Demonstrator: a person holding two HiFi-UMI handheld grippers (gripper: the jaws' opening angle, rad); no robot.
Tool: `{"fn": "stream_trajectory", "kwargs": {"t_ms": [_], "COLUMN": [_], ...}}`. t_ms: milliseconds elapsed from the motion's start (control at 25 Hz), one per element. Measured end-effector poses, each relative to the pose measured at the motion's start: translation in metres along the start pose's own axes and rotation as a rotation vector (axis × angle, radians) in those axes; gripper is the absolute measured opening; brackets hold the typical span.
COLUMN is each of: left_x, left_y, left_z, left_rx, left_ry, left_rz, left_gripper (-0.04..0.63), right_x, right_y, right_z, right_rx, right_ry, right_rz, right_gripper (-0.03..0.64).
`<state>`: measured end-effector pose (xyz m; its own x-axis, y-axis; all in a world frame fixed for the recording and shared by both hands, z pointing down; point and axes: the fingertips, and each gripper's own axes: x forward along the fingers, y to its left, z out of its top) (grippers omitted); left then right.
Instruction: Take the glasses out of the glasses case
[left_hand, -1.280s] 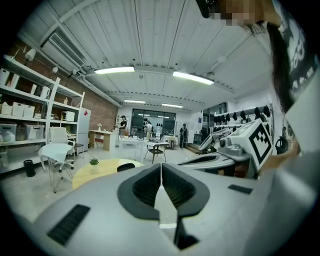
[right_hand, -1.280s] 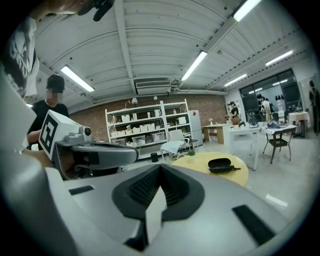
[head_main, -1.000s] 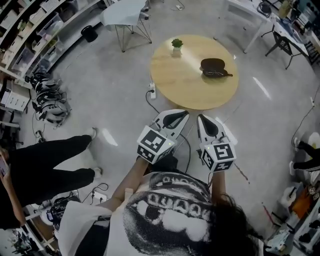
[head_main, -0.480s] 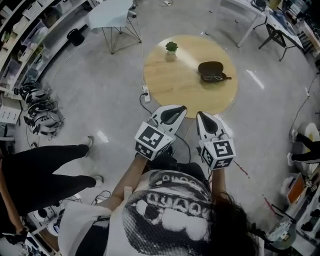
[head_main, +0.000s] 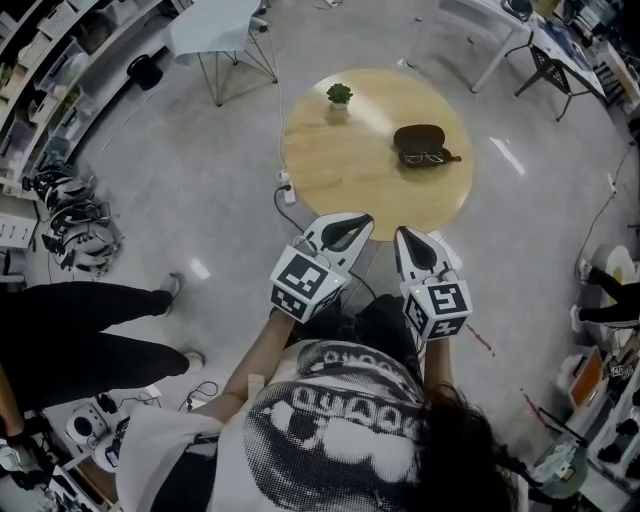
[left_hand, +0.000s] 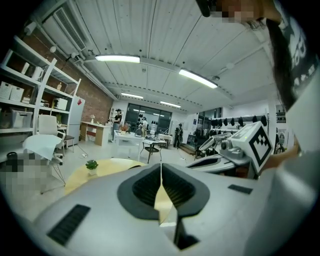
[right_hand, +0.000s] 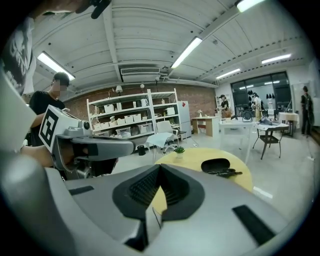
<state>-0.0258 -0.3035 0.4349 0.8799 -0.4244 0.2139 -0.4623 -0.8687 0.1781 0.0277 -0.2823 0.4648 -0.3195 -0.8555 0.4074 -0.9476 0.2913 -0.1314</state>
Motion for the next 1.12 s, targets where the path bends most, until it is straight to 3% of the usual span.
{"fn": "stream_trajectory", "kwargs": {"t_ms": [240, 520, 1120], "left_x": [0.028, 0.082, 0.171], "left_y": [0.007, 0.028, 0.048], "left_z": [-0.003, 0.004, 0.015], "left_rx": [-0.02, -0.043, -0.072], "left_ry": [0.02, 0.033, 0.079], "left_rz": [0.029, 0.12, 0.286], "left_gripper": [0.015, 0.015, 0.015], "right_x": [0.013, 0.047, 0.127], "right_y": [-0.029, -0.102, -0.231], "right_z": [-0.003, 0.011, -0.015], "right_rx": [0.01, 0.004, -0.066], "right_ry": [0.025, 0.038, 0.234], "right_rz": [0.03, 0.081, 0.199], "right_gripper": [-0.003, -0.003, -0.003]}}
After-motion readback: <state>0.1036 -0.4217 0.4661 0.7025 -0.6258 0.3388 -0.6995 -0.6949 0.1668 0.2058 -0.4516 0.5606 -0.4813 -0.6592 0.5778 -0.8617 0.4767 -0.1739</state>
